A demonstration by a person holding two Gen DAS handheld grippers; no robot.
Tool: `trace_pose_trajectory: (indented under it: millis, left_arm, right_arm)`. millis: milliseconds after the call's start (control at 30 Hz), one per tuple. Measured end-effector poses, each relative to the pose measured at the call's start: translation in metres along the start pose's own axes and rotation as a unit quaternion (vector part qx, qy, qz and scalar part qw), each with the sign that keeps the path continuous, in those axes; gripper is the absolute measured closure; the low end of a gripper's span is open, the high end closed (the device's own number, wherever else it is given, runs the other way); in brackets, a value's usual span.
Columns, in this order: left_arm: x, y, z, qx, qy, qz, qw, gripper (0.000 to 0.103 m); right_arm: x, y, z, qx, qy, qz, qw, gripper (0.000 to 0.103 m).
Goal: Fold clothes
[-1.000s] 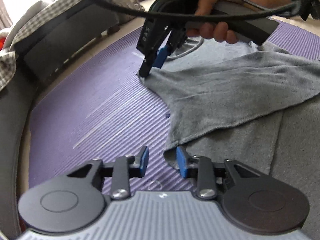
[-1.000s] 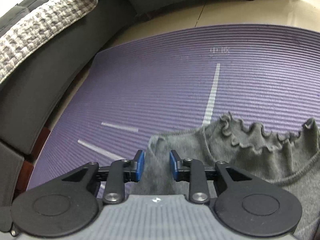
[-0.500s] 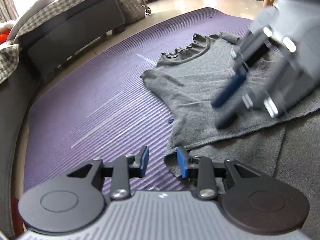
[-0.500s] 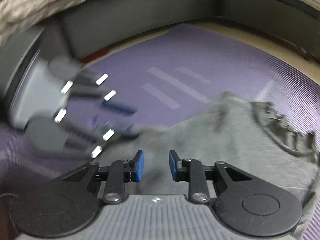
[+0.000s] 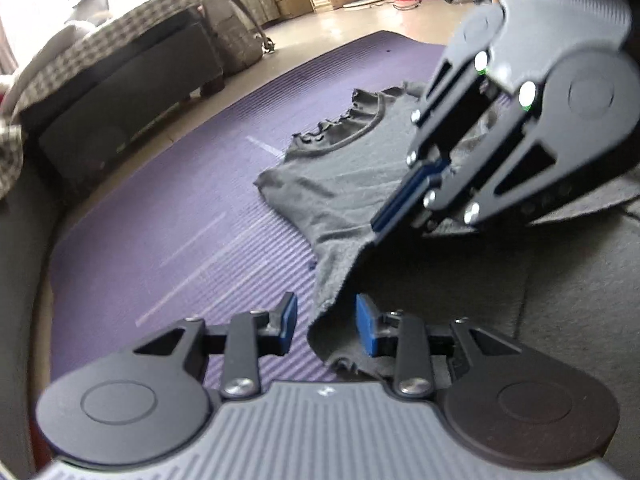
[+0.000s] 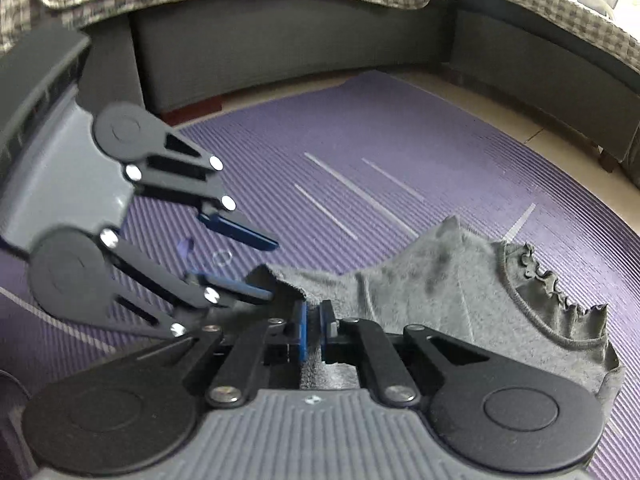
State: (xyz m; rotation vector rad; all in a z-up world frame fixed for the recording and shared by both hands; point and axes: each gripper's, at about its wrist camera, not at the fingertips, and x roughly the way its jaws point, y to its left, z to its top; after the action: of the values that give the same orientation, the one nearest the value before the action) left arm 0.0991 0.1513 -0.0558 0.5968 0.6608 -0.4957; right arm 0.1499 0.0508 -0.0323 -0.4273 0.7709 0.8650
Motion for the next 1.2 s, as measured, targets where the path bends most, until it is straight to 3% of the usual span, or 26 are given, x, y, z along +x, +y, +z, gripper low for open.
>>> trace_pose_trajectory:
  millis: [100,233,267,333,500,733,833,867,900,933,1100,1200]
  left_arm:
    - [0.009,-0.005,0.004,0.02,0.011,0.012,0.9997,0.097]
    - [0.009,0.002,0.001,-0.004,0.01,0.019,0.9998,0.099]
    - [0.009,0.004,0.001,-0.008,0.013,0.02,0.9997,0.099]
    - [0.009,0.01,-0.001,-0.027,0.02,0.024,0.9991,0.099]
    - [0.014,0.019,-0.007,-0.071,0.035,0.013,0.9968,0.099]
    - [0.017,0.022,-0.011,-0.082,0.038,0.012,0.9959,0.098]
    - [0.015,0.017,-0.011,-0.059,0.027,0.009,0.9979,0.089]
    - [0.016,0.017,-0.01,-0.056,0.026,0.008,0.9981,0.084]
    - [0.015,0.014,-0.009,-0.041,0.021,0.011,0.9989,0.07]
    - [0.014,0.011,-0.008,-0.03,0.015,0.013,0.9994,0.064]
    - [0.016,-0.004,-0.002,0.033,-0.004,0.022,0.9992,0.062]
    - [0.02,-0.009,-0.002,0.055,-0.013,0.016,0.9983,0.072]
  right_arm:
    - [0.0,0.0,0.002,0.001,0.0,0.004,1.0,0.098]
    - [0.006,-0.01,0.007,0.024,0.005,0.018,1.0,0.095]
    - [0.006,-0.014,0.008,0.033,0.003,0.02,0.999,0.089]
    - [0.01,-0.035,0.012,0.074,-0.009,0.011,0.997,0.079]
    - [0.032,-0.094,0.023,0.179,-0.023,-0.018,0.983,0.078]
    - [0.075,-0.127,0.024,0.212,-0.005,-0.046,0.976,0.078]
    - [0.079,-0.132,0.022,0.224,-0.007,-0.032,0.974,0.08]
    - [0.081,-0.134,0.023,0.229,-0.01,-0.022,0.973,0.091]
    - [0.082,-0.137,0.024,0.233,-0.012,-0.011,0.972,0.093]
    - [0.083,-0.137,0.025,0.235,-0.014,-0.005,0.972,0.094]
    - [0.077,-0.139,0.027,0.249,-0.021,0.009,0.968,0.1]
    - [0.079,-0.146,0.032,0.263,-0.028,0.012,0.964,0.1]
